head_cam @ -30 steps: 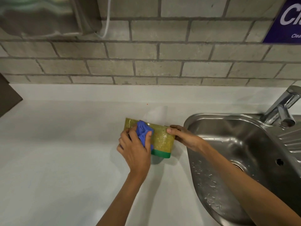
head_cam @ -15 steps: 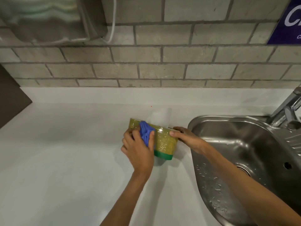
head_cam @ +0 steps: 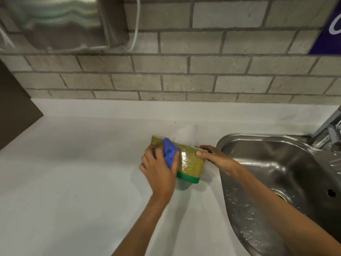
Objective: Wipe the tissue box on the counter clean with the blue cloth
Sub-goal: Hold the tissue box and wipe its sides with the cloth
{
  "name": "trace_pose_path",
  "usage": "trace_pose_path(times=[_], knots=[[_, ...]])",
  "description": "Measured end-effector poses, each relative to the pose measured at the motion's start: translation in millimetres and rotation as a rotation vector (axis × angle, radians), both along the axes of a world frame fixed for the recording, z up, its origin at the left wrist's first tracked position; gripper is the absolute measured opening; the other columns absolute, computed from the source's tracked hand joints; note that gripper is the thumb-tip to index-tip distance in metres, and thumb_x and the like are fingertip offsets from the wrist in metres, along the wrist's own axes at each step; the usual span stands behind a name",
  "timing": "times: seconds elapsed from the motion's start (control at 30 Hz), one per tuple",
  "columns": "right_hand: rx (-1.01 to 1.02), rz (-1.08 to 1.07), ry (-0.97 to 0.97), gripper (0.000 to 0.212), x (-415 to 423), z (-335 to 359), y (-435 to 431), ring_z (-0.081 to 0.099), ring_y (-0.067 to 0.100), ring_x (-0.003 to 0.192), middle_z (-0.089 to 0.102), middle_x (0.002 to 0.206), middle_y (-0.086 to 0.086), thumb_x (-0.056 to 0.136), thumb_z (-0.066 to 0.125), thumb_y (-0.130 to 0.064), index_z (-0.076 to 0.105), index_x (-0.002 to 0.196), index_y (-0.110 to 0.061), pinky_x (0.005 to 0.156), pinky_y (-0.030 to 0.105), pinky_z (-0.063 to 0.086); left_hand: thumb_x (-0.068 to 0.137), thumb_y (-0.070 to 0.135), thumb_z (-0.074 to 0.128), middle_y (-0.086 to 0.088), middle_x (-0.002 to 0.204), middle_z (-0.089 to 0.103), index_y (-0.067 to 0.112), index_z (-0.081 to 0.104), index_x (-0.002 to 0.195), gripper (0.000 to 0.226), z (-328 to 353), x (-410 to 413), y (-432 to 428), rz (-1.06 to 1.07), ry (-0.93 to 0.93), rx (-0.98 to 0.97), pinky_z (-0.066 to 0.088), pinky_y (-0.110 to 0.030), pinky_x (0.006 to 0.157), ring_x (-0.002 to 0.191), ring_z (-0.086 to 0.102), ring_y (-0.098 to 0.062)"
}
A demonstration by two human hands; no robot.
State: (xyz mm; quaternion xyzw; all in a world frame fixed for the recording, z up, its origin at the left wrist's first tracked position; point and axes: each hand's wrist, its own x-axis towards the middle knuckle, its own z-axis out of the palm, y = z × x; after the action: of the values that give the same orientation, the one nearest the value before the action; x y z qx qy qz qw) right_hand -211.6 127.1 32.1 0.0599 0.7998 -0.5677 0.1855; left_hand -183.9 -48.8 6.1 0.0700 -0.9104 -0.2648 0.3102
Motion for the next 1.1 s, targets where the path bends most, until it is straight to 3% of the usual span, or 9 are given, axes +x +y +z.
trace_pose_path(times=[0.13, 0.23, 0.4, 0.57, 0.63, 0.77, 0.87, 0.93, 1.1], knots=[[0.023, -0.018, 0.0, 0.137, 4.7, 2.2, 0.5, 0.045, 0.016, 0.121, 0.046, 0.138, 0.006, 0.026, 0.07, -0.072, 0.032, 0.141, -0.009, 0.106, 0.029, 0.035, 0.071, 0.053, 0.054, -0.006, 0.104, 0.059, 0.021, 0.051, 0.109, 0.05, -11.5, 17.7, 31.1, -0.152, 0.079, -0.155, 0.048, -0.034, 0.066, 0.091, 0.045, -0.019], [0.026, -0.011, 0.026, 0.156, 5.9, 2.7, 1.8, 0.044, 0.012, 0.113, 0.046, 0.124, 0.0, 0.007, 0.064, -0.083, 0.033, 0.141, -0.009, 0.095, 0.023, 0.034, 0.057, 0.048, 0.076, -0.003, 0.109, 0.054, 0.024, 0.048, 0.113, 0.067, -18.3, 23.2, 30.2, -0.253, 0.135, -0.243, 0.05, -0.036, 0.068, 0.095, 0.042, -0.019], [0.012, -0.004, -0.011, 0.123, 7.6, 4.9, -0.5, 0.044, 0.014, 0.119, 0.045, 0.14, 0.007, 0.036, 0.067, -0.064, 0.033, 0.141, -0.011, 0.106, 0.027, 0.035, 0.048, 0.046, 0.08, 0.0, 0.116, 0.042, 0.026, 0.047, 0.118, 0.08, -31.1, 31.6, 11.5, -0.399, 0.17, -0.313, 0.049, -0.036, 0.066, 0.096, 0.042, -0.019], [0.041, -0.012, -0.004, 0.114, 7.8, 8.3, -3.9, 0.045, 0.014, 0.117, 0.048, 0.126, 0.0, 0.043, 0.069, -0.061, 0.035, 0.14, -0.011, 0.103, 0.026, 0.035, 0.054, 0.043, 0.067, 0.0, 0.114, 0.043, 0.027, 0.048, 0.114, 0.066, -33.4, 38.6, 0.6, -0.493, 0.164, -0.32, 0.049, -0.033, 0.065, 0.094, 0.042, -0.018], [0.043, -0.016, -0.002, 0.109, 7.9, 8.4, -4.1, 0.045, 0.014, 0.116, 0.049, 0.131, 0.003, 0.047, 0.069, -0.058, 0.036, 0.14, -0.011, 0.102, 0.026, 0.035, 0.057, 0.042, 0.064, 0.003, 0.114, 0.043, 0.026, 0.048, 0.113, 0.06, -34.8, 38.3, -12.6, -0.52, 0.149, -0.253, 0.047, -0.032, 0.068, 0.094, 0.044, -0.017], [0.061, 0.002, -0.013, 0.11, 9.7, 7.3, -6.4, 0.044, 0.014, 0.116, 0.048, 0.131, 0.003, 0.047, 0.066, -0.062, 0.035, 0.139, -0.011, 0.103, 0.027, 0.034, 0.064, 0.024, 0.067, -0.009, 0.114, 0.051, 0.019, 0.045, 0.107, 0.049, -27.4, 27.6, -30.9, -0.269, 0.08, 0.228, 0.048, -0.037, 0.074, 0.094, 0.055, -0.032], [0.059, 0.014, 0.0, 0.089, 5.1, 3.9, -9.8, 0.045, 0.013, 0.11, 0.05, 0.117, -0.003, 0.062, 0.066, -0.049, 0.038, 0.137, -0.009, 0.094, 0.024, 0.033, 0.057, 0.007, 0.08, -0.024, 0.111, 0.054, 0.012, 0.042, 0.106, 0.062, -25.3, 28.3, -15.1, -0.212, 0.0, 0.163, 0.047, -0.042, 0.072, 0.09, 0.057, -0.042], [0.058, 0.004, 0.006, 0.077, 1.6, 4.1, -9.8, 0.046, 0.012, 0.106, 0.052, 0.111, -0.005, 0.071, 0.07, -0.041, 0.041, 0.135, -0.009, 0.091, 0.022, 0.033, 0.054, 0.007, 0.082, -0.019, 0.116, 0.048, 0.011, 0.043, 0.109, 0.068, -29.8, 37.5, -0.2, -0.267, -0.012, 0.145, 0.05, -0.046, 0.071, 0.093, 0.055, -0.039], [0.065, -0.023, 0.014, 0.098, 1.4, 1.2, -4.2, 0.046, 0.012, 0.109, 0.05, 0.122, -0.001, 0.057, 0.066, -0.049, 0.034, 0.14, -0.01, 0.09, 0.022, 0.033, 0.07, 0.033, 0.058, 0.002, 0.115, 0.037, 0.016, 0.046, 0.112, 0.046, -35.6, 47.9, 4.6, -0.454, 0.064, 0.101, 0.038, -0.019, 0.087, 0.099, 0.04, -0.014]])
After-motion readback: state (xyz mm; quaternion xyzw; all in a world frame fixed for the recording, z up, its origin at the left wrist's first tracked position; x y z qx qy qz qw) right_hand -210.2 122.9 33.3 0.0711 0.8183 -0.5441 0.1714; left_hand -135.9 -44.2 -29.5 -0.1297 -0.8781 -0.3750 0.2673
